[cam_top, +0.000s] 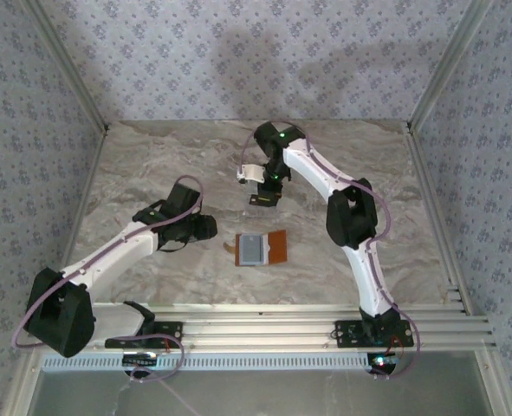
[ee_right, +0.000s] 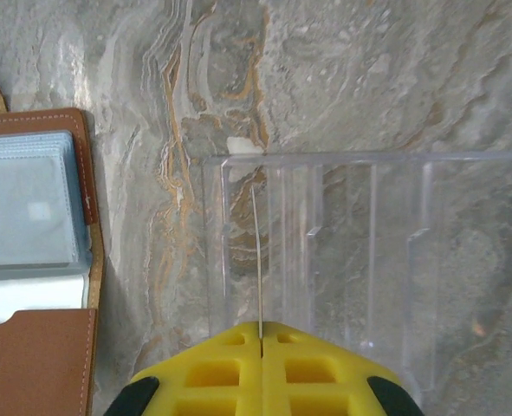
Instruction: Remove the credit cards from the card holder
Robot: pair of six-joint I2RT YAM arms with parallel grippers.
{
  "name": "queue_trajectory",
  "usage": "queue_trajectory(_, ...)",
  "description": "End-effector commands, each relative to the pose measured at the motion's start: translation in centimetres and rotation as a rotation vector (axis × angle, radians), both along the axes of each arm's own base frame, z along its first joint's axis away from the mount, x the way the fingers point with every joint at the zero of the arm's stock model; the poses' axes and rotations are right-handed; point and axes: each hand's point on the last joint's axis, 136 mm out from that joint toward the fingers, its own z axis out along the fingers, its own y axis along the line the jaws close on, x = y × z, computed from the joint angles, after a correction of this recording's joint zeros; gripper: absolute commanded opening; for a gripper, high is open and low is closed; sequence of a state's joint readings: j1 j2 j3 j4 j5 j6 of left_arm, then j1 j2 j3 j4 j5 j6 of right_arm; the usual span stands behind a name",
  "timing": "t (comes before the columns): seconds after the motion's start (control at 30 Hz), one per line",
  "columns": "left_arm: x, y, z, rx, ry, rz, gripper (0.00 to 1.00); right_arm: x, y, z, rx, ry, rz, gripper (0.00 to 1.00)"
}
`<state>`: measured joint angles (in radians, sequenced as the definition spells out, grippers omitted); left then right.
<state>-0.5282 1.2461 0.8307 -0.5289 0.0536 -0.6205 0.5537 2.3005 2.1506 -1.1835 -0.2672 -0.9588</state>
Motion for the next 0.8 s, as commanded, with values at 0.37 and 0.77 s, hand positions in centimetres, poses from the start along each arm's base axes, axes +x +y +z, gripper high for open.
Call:
queue_trajectory(0.37,-0.2,0.8,0.8,0.034,-0.011,0.003,0.48,-0.9,0.4,-1.9,-0.056,0.020,0.096,0.27)
queue_trajectory(0.77,-0.1,0.7,0.9,0.031,-0.015,0.005,0.49,2.6,-0.1,1.1,-0.032,-0.180,0.050,0.32)
